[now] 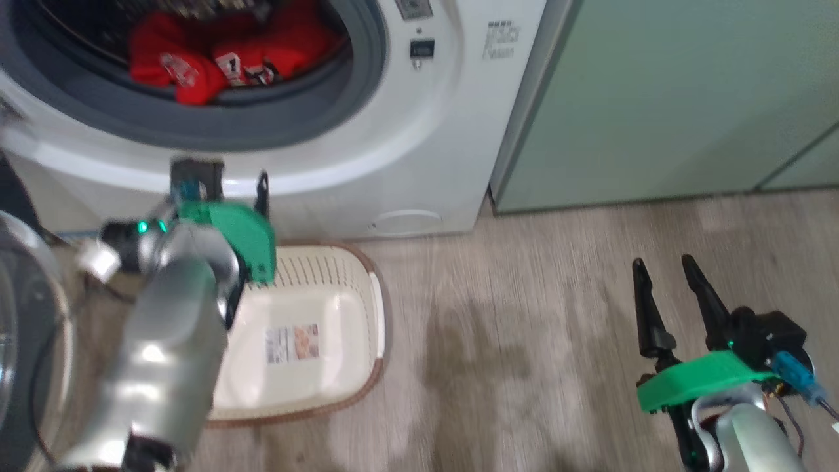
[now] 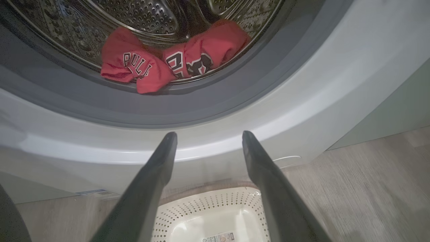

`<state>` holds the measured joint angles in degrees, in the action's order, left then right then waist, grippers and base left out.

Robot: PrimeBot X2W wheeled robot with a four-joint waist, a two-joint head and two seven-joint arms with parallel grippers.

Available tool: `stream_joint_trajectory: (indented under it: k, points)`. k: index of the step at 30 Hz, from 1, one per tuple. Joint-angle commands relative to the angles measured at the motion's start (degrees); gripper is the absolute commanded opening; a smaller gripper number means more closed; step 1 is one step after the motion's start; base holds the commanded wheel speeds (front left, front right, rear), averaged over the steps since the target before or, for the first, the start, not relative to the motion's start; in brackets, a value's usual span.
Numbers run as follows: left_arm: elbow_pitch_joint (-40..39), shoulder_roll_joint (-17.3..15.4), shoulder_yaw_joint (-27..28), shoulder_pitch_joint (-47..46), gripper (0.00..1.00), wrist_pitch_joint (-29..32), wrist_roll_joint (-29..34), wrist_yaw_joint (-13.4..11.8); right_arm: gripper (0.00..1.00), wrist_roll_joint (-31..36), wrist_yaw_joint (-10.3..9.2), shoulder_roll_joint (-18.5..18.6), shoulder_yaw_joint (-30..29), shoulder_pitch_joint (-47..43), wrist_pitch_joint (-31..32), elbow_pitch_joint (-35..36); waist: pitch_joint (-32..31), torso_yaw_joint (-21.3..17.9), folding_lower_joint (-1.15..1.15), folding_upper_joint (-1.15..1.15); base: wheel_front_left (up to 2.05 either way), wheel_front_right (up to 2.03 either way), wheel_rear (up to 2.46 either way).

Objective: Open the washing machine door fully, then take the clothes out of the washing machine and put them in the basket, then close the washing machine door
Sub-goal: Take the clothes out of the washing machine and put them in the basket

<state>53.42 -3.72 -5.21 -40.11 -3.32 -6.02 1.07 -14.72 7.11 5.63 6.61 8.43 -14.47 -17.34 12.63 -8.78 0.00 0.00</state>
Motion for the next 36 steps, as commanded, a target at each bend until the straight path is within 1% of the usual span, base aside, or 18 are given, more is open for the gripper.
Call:
stream_joint_trajectory:
  k: [1, 5, 10, 16, 20, 22, 28, 34, 36]
  points:
    - [-0.7, -2.0, 1.4, -3.3, 1.00, 0.9, 0.0, 0.2, 1.00, -0.4, 0.37, 0.0, 1.3, 1.4, -0.5, 1.8, 3.1, -1.5, 0.00, 0.00, 0.00, 0.00, 0.00]
    - [2.5, -2.5, 1.7, -11.7, 1.00, 6.5, -1.0, 0.5, 1.00, -0.7, 0.37, -0.7, 1.7, 3.2, -0.5, 2.0, 7.0, -2.7, 0.00, 0.00, 0.00, 0.00, 0.00]
    - [5.4, -3.6, 2.4, -22.2, 1.00, 11.8, -1.8, -0.5, 1.00, -1.0, 0.37, -1.3, 2.8, 5.9, -0.5, 2.2, 12.2, -4.5, 0.00, 0.00, 0.00, 0.00, 0.00]
    - [8.3, -5.5, 2.7, -32.4, 1.00, 15.1, -2.1, -2.0, 1.00, -1.2, 0.37, -1.6, 3.3, 8.8, -0.5, 2.7, 17.6, -7.0, 0.00, 0.00, 0.00, 0.00, 0.00]
    - [9.9, -6.7, 1.8, -37.7, 1.00, 16.3, -1.5, -1.9, 1.00, -0.9, 0.37, -1.7, 3.3, 9.8, -0.5, 2.7, 20.5, -8.4, 0.00, 0.00, 0.00, 0.00, 0.00]
    - [10.8, -6.9, 1.6, -40.1, 1.00, 16.8, -1.5, -1.8, 1.00, -0.9, 0.37, -1.8, 3.3, 10.2, -0.5, 2.7, 21.8, -9.0, 0.00, 0.00, 0.00, 0.00, 0.00]
    - [13.5, -8.3, 0.6, -45.8, 1.00, 19.1, -0.7, -3.2, 1.00, -1.3, 0.37, -2.1, 3.7, 11.2, -0.5, 3.3, 25.5, -10.7, 0.00, 0.00, 0.00, 0.00, 0.00]
    - [16.6, -10.1, 0.2, -47.8, 1.00, 22.1, -0.6, -3.9, 1.00, -1.6, 0.37, -2.4, 3.9, 12.1, -0.5, 3.5, 27.8, -11.8, 0.00, 0.00, 0.00, 0.00, 0.00]
    - [17.4, -10.6, 0.0, -47.8, 1.00, 22.8, -0.6, -4.6, 1.00, -1.7, 0.37, -2.5, 3.9, 12.3, -0.5, 3.6, 28.3, -12.0, 0.00, 0.00, 0.00, 0.00, 0.00]
